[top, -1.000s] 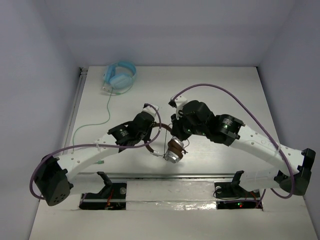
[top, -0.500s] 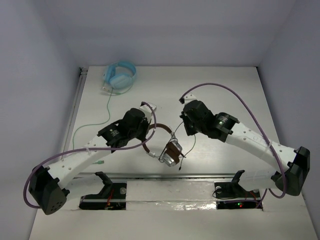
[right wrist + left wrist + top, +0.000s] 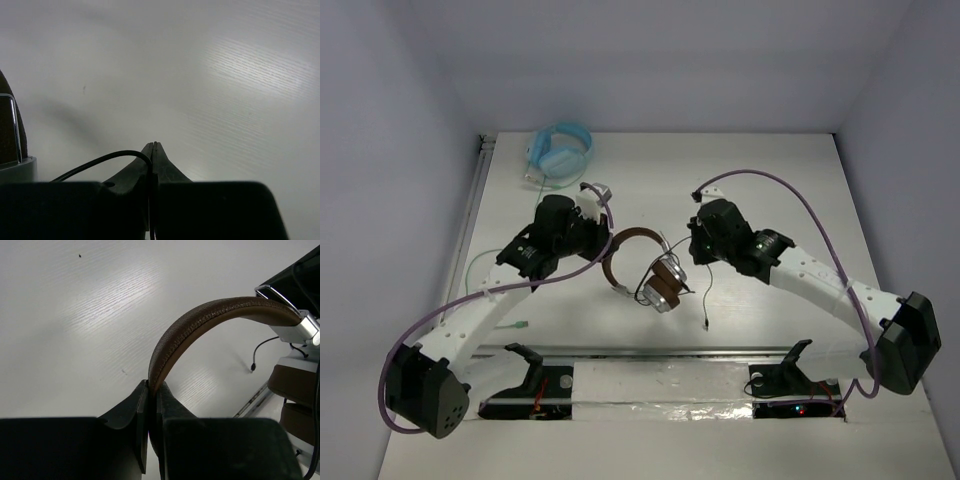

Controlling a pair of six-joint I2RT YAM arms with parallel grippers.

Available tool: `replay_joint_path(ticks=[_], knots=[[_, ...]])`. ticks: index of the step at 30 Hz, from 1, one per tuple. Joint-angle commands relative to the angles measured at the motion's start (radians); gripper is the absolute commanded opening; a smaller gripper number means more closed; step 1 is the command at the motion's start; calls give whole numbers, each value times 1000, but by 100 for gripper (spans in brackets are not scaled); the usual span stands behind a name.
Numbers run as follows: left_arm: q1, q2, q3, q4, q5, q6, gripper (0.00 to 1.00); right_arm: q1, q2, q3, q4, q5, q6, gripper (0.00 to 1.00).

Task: Wrap the headphones

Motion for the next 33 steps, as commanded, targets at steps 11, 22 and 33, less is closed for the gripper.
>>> replay_joint_path(ticks=[11, 22, 33], knots=[[109, -122, 0, 374, 300, -301, 0, -33, -156, -342, 737, -373, 161, 15], [118, -177, 8, 420, 207, -408, 0, -33, 36, -440, 1064, -442, 227, 20], [118, -153, 63, 377, 133, -446, 0, -33, -36, -489, 1085, -362, 191, 36]])
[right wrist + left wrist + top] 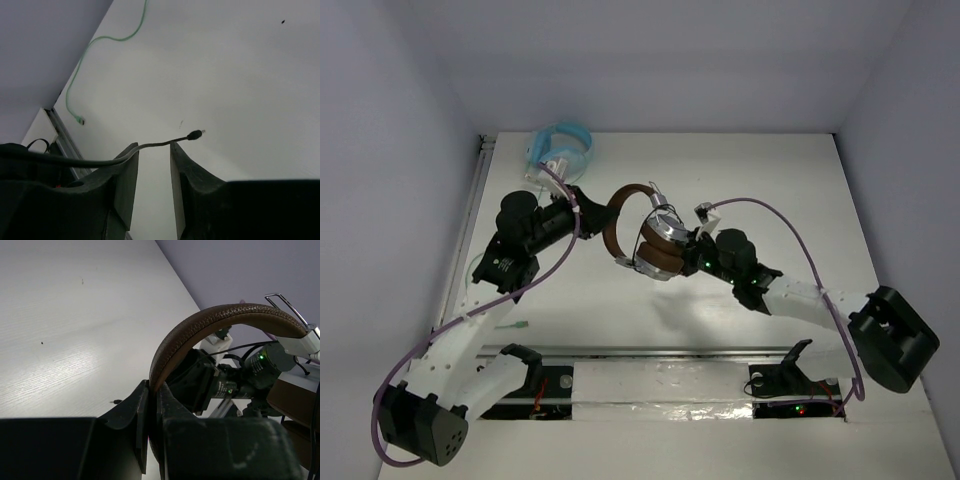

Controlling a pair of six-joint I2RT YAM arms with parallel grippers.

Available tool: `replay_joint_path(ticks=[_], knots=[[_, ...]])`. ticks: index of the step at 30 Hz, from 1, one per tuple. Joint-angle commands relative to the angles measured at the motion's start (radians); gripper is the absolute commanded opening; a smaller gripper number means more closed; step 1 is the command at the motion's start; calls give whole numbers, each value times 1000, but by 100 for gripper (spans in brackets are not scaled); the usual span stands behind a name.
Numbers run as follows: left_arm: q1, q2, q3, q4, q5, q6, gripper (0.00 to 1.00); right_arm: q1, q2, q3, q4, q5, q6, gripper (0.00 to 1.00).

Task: Wrap the headphones

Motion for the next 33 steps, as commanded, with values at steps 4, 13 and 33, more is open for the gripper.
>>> replay_joint_path(ticks=[4, 13, 33], knots=[[6, -4, 50, 115, 27, -95, 0, -7, -97, -20, 46, 58, -71, 40], [6, 5, 87, 113, 47, -124, 0, -7, -62, 43, 95, 62, -126, 39], [6, 30, -9, 389, -214, -351, 0, 13, -97, -82, 172, 5, 56, 0]])
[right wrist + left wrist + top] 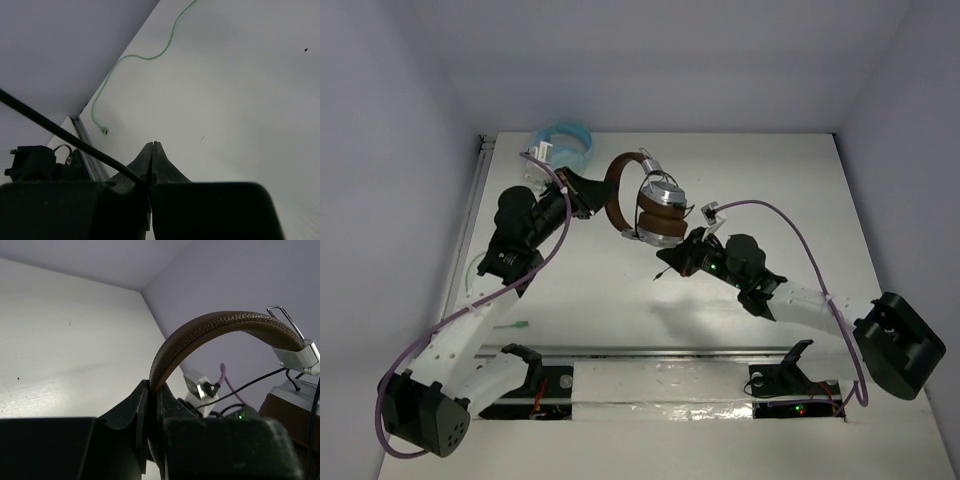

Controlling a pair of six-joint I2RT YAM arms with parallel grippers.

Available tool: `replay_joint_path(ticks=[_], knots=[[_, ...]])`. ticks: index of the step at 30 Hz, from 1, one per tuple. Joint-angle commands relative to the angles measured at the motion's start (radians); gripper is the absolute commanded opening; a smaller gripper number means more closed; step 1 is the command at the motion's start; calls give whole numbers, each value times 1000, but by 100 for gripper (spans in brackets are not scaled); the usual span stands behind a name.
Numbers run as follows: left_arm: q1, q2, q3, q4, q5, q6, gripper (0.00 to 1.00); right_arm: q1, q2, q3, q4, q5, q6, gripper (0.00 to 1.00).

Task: Wrap the headphones

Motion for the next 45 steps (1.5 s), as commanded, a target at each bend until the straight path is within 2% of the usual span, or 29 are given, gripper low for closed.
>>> replay_joint_path(ticks=[1, 5, 12, 17, 23, 26, 31, 35, 42, 45], knots=[[-3, -29, -51, 193, -139, -133, 0, 22, -35, -7, 4, 14, 47, 0], [-38, -26, -97, 198, -375, -154, 0, 89, -53, 19, -84, 25, 73, 0], [-75, 9, -111, 147, -636, -93, 0, 248, -63, 85, -226, 141, 84, 0], [-146, 11, -106, 55, -854, -1, 0, 293, -52, 161, -354, 132, 69, 0], [-244, 86, -121, 22, -1017, 42, 0, 313, -52, 214, -372, 100, 81, 0], [-276, 110, -132, 3, -1052, 40, 0, 313, -93, 191, -316, 89, 105, 0], [-287, 117, -163, -18, -1068, 27, 0, 313, -144, 174, -251, 161, 125, 0], [-378, 124, -178, -46, -1094, 23, 0, 313, -129, 212, -228, 186, 121, 0], [-500, 133, -198, -132, -1112, -38, 0, 313, -66, 274, -188, 445, 197, 4], [-531, 123, -207, -159, -1105, -70, 0, 313, -53, 277, -180, 509, 249, 5]])
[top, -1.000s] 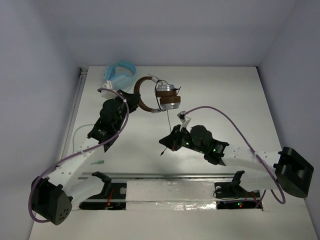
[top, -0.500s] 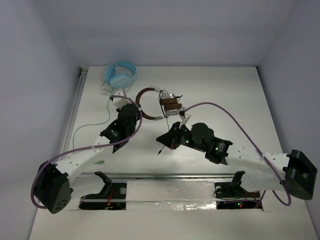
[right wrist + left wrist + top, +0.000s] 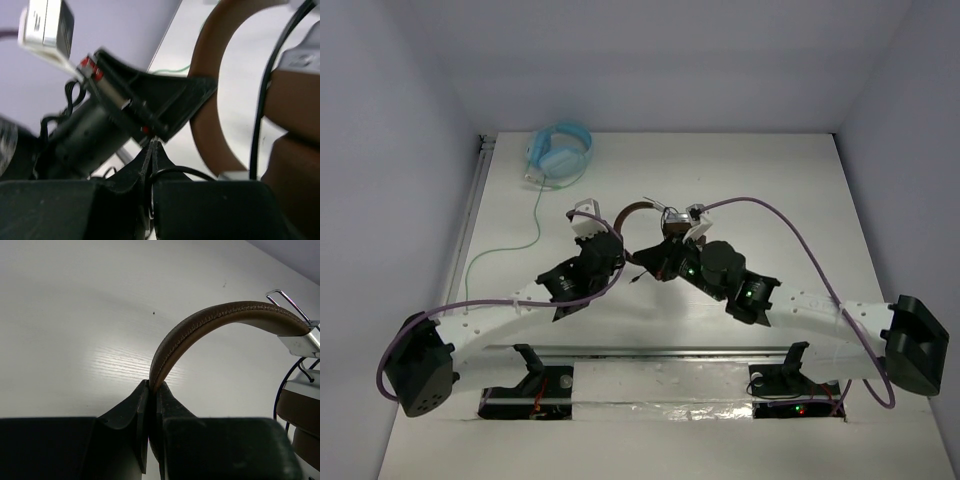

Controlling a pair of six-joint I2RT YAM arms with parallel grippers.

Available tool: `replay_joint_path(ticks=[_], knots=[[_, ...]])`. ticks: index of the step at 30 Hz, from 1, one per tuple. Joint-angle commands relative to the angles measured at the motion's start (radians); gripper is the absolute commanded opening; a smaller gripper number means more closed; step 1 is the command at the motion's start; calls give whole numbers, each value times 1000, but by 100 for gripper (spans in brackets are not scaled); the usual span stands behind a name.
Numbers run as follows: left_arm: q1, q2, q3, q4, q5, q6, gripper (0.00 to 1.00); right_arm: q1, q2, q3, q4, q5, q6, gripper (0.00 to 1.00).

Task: Wrap the headphones

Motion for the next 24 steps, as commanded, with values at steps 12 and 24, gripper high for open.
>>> replay_joint_path(ticks=[12, 24], knots=[[-94, -35, -64, -66, -3, -162, 0, 11, 67, 110, 94, 345, 106, 25], [-123, -34, -64, -123, 3, -202, 0, -56, 120, 128, 42, 390, 112, 30]])
